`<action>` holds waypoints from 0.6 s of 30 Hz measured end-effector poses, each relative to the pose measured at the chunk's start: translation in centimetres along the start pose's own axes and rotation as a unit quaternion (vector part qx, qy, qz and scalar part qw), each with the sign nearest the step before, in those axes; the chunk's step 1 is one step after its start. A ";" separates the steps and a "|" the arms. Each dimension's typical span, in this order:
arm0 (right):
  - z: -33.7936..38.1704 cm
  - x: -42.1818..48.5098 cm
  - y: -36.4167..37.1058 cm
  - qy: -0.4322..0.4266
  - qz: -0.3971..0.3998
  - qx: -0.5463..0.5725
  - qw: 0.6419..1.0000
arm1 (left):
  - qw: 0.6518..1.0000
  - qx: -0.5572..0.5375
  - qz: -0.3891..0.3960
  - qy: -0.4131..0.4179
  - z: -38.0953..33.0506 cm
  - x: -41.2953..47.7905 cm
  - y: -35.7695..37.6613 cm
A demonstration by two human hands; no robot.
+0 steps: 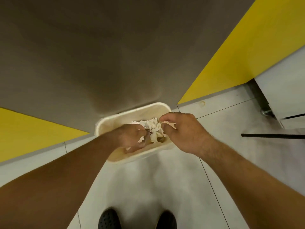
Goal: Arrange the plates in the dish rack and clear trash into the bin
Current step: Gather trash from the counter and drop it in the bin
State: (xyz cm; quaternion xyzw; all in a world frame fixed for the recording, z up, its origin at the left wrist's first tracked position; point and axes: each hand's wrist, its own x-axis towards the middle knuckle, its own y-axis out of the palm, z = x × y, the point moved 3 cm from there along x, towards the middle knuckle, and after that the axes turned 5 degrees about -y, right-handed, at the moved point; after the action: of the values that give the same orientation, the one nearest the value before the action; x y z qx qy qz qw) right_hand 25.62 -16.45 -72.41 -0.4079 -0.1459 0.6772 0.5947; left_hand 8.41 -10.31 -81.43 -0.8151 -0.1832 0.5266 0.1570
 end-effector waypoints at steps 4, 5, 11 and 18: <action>3.6 -2.4 -3.3 -0.027 -0.016 -0.023 0.999 | 0.973 0.014 -0.214 0.084 -3.1 -9.0 -3.6; 4.7 -3.1 -4.5 -0.033 -0.024 -0.027 0.999 | 0.963 0.001 -0.249 0.099 -4.0 -11.4 -4.5; 13.2 -9.1 -13.1 -0.069 -0.067 -0.024 0.995 | 0.934 -0.012 -0.313 0.170 -9.7 -26.4 -9.9; 23.3 -17.6 -25.0 -0.109 -0.100 -0.028 0.989 | 0.934 0.036 -0.307 0.177 -16.0 -42.7 -17.4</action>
State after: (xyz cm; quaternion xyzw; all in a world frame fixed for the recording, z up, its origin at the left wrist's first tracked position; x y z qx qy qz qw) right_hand 25.15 -19.73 -34.08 -0.3312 -0.2693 0.6503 0.6284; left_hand 4.61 -15.76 -33.07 -0.7928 -0.3748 0.3062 0.3705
